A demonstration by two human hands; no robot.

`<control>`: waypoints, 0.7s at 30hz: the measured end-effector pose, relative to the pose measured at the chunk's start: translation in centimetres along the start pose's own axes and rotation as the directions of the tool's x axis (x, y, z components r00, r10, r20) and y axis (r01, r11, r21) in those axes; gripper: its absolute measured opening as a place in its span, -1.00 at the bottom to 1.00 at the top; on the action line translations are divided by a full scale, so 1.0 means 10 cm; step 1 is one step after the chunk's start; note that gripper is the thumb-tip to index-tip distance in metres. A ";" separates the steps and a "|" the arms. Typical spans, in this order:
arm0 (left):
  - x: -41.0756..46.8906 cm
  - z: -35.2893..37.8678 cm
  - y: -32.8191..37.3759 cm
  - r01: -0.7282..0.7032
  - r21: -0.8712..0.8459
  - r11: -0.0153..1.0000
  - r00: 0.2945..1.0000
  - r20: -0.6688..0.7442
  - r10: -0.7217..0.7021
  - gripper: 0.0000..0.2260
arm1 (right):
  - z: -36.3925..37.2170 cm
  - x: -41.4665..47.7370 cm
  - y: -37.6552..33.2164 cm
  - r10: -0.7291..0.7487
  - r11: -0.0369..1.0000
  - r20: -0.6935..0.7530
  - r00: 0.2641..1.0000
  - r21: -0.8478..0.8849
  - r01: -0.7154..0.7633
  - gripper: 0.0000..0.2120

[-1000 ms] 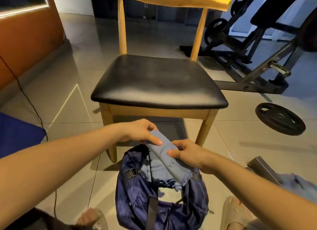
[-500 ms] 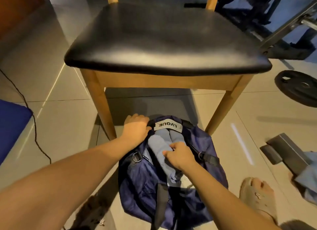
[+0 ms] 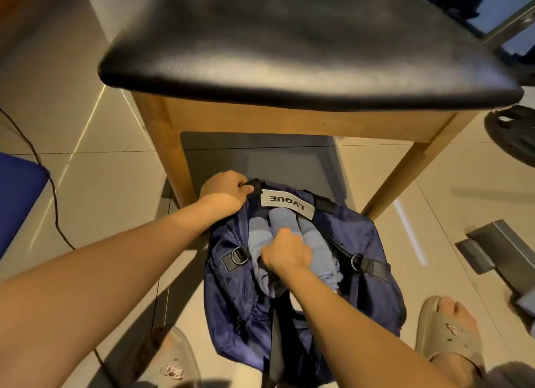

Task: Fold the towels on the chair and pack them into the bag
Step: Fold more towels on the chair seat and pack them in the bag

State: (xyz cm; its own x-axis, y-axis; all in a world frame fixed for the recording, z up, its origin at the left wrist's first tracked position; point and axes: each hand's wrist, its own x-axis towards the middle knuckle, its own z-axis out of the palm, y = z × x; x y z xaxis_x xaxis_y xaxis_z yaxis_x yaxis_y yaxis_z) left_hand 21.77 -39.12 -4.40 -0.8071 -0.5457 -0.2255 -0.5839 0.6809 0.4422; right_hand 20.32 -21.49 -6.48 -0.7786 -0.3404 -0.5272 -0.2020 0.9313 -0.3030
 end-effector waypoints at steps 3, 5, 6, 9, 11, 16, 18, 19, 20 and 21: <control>0.01 0.01 -0.03 0.003 -0.080 0.997 0.997 0.077 0.003 -0.63 | -0.06 0.15 -0.01 -0.005 0.997 -0.213 0.977 0.076 0.022 -0.90; 0.03 0.02 -0.06 0.005 -0.122 0.993 0.992 0.124 0.010 -0.64 | 0.00 0.20 -0.03 -0.059 0.994 -0.316 0.947 0.070 0.085 -0.84; 0.03 0.02 -0.08 0.009 -0.122 0.992 0.992 0.124 0.006 -0.64 | 0.08 0.21 -0.04 -0.109 0.993 -0.314 0.943 0.015 0.120 -0.81; -0.04 -0.01 -0.17 -0.009 -0.076 0.997 0.998 0.060 0.013 -0.71 | 0.23 0.26 0.01 -0.202 0.975 -0.194 0.960 -0.128 0.180 -0.75; -0.24 -0.02 -0.21 -0.176 0.043 0.983 0.980 -0.085 0.179 -0.79 | 0.15 0.30 0.04 -0.222 0.969 -0.129 0.966 -0.135 0.205 -0.68; -0.93 0.25 -0.25 -0.687 0.356 0.634 0.677 -0.004 0.736 -0.80 | -0.02 0.29 0.22 -0.303 0.943 0.023 0.953 -0.135 0.303 -0.57; -1.12 0.42 -0.27 -0.675 0.423 0.604 0.703 0.121 0.701 -0.65 | -0.01 0.31 0.31 -0.303 0.946 0.038 0.952 -0.113 0.305 -0.52; -1.18 0.50 -0.28 -0.647 0.461 0.607 0.732 0.153 0.664 -0.57 | -0.01 0.34 0.32 -0.291 0.953 0.030 0.956 -0.084 0.292 -0.54; -1.22 0.56 -0.29 -0.614 0.491 0.618 0.765 0.175 0.620 -0.49 | -0.01 0.35 0.32 -0.277 0.959 0.023 0.961 -0.054 0.278 -0.56; -1.26 0.61 -0.30 -0.579 0.508 0.638 0.798 0.191 0.572 -0.43 | -0.01 0.36 0.30 -0.266 0.963 0.019 0.964 -0.028 0.267 -0.58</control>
State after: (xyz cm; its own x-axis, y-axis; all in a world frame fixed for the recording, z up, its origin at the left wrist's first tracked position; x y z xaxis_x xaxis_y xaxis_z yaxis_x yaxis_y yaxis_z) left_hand 33.14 -31.28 -8.21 -0.9946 0.0474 -0.0924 0.0502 0.9983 -0.0287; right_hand 16.89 -19.89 -9.21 -0.6854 -0.5783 -0.4425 -0.4187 0.8102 -0.4103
